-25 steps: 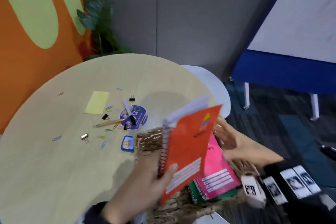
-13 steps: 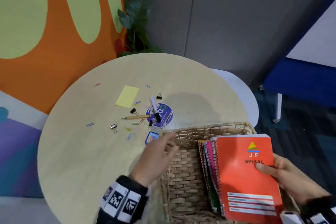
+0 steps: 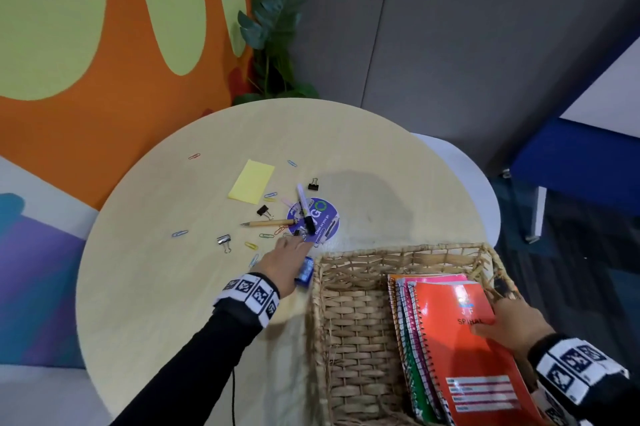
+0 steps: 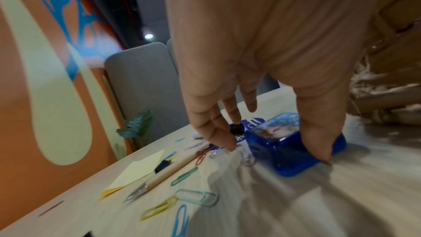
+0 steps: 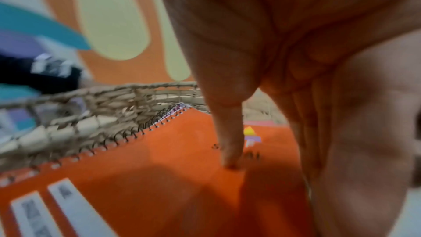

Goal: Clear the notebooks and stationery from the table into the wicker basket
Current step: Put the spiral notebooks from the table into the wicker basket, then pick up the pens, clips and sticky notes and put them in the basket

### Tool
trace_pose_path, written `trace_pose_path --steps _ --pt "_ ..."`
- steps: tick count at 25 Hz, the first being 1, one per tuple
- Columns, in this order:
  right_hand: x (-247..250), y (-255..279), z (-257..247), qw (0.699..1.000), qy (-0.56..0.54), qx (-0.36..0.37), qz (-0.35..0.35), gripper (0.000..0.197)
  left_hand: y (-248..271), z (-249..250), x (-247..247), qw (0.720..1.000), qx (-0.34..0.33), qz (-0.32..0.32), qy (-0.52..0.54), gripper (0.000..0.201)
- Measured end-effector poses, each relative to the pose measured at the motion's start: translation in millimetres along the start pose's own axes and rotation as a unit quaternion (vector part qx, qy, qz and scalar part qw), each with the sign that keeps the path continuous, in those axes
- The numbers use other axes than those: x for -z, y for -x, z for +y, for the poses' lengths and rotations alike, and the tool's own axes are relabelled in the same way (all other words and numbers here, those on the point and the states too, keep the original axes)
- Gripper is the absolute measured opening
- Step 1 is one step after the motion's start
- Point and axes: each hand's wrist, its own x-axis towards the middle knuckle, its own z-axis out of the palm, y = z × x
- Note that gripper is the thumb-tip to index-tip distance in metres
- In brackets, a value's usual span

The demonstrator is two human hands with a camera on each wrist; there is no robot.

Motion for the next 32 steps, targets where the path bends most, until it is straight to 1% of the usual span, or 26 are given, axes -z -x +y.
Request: trace_pose_path --steps 2,3,5,6,8,9,10,11,14,15,17,18,20,21,22,23,24,25,26,27,29,30,32 --pt "19.4 13.1 -18.1 0.999 0.026 0.004 0.032 0.046 -10.7 2.8 -1.4 0.999 -0.020 -0.025 -0.039 0.078" --pt "33.4 17.4 -31.8 0.998 0.034 0.011 0.058 0.042 -13.9 2.5 -2.1 0.998 -0.019 -0.031 -0.044 0.072" --pt "63.5 17.4 -65.9 0.993 0.018 0.065 0.094 0.033 -12.3 -0.8 -1.2 1.000 -0.001 -0.024 -0.019 0.064" --pt "78.3 13.1 -88.3 0.988 -0.004 0.108 0.108 0.031 -8.2 -4.9 1.2 1.000 0.020 -0.006 0.014 0.062" --pt "104.1 -1.4 -141.2 0.971 -0.047 0.192 0.132 0.025 8.6 -13.8 7.5 0.990 0.064 0.061 0.113 0.062" --pt "113.4 -13.6 -171.7 0.964 -0.052 0.226 0.131 0.024 19.9 -19.0 10.6 0.979 0.077 0.103 0.157 0.063" --pt "118.7 -26.3 -200.9 0.960 -0.050 0.252 0.113 0.023 33.6 -21.7 13.2 0.969 0.086 0.138 0.185 0.065" --pt "121.0 -38.5 -228.0 0.962 -0.039 0.257 0.082 0.024 48.8 -22.2 13.8 0.961 0.092 0.157 0.207 0.065" --pt "117.8 -91.2 -302.9 0.966 -0.008 0.257 0.024 0.038 89.2 -18.6 11.9 0.949 0.102 0.169 0.247 0.066" --pt "115.1 -107.6 -319.9 0.966 0.010 0.258 0.013 0.037 100.2 -15.6 10.0 0.950 0.097 0.169 0.245 0.067" --pt "111.0 -132.2 -340.9 0.964 0.053 0.261 -0.002 0.028 112.3 -14.1 4.4 0.949 0.095 0.178 0.242 0.070" --pt "104.9 -143.6 -346.0 0.964 0.080 0.255 -0.001 0.023 115.5 -13.0 3.8 0.946 0.105 0.174 0.251 0.074" --pt "98.4 -148.3 -346.0 0.963 0.106 0.248 0.000 0.025 119.0 -8.8 2.4 0.946 0.107 0.164 0.257 0.079" --pt "99.2 -146.5 -342.9 0.962 0.093 0.257 -0.007 0.014 119.5 -6.0 1.4 0.945 0.098 0.170 0.260 0.078" --pt "102.8 -143.1 -339.1 0.960 0.064 0.272 -0.007 0.009 120.0 -2.2 4.4 0.944 0.093 0.175 0.264 0.076" --pt "110.1 -139.9 -333.3 0.963 0.037 0.265 -0.010 0.025 118.4 2.4 5.8 0.944 0.084 0.186 0.259 0.072" --pt "122.2 -132.1 -324.9 0.968 0.008 0.250 -0.012 0.032 115.3 7.9 8.3 0.944 0.076 0.196 0.254 0.069" --pt "133.3 -124.8 -315.8 0.971 -0.031 0.235 -0.005 0.032 111.4 11.6 14.2 0.945 0.061 0.197 0.254 0.067" --pt "139.9 -111.2 -298.3 0.971 -0.065 0.228 0.003 0.031 107.3 18.1 17.9 0.945 0.047 0.197 0.258 0.065" --pt "145.6 -93.5 -281.1 0.967 -0.088 0.238 0.015 0.030 102.1 22.7 23.4 0.946 0.030 0.194 0.260 0.064" --pt "136.0 -47.4 -230.2 0.961 -0.117 0.248 0.027 0.028 93.5 35.6 33.7 0.951 -0.002 0.168 0.258 0.064" --pt "120.8 -26.5 -206.2 0.964 -0.106 0.244 0.018 0.028 89.0 40.7 38.2 0.954 -0.012 0.157 0.254 0.064" --pt "75.0 1.6 -169.6 0.972 -0.065 0.223 -0.035 0.026 80.8 52.2 46.6 0.961 -0.025 0.135 0.240 0.064"
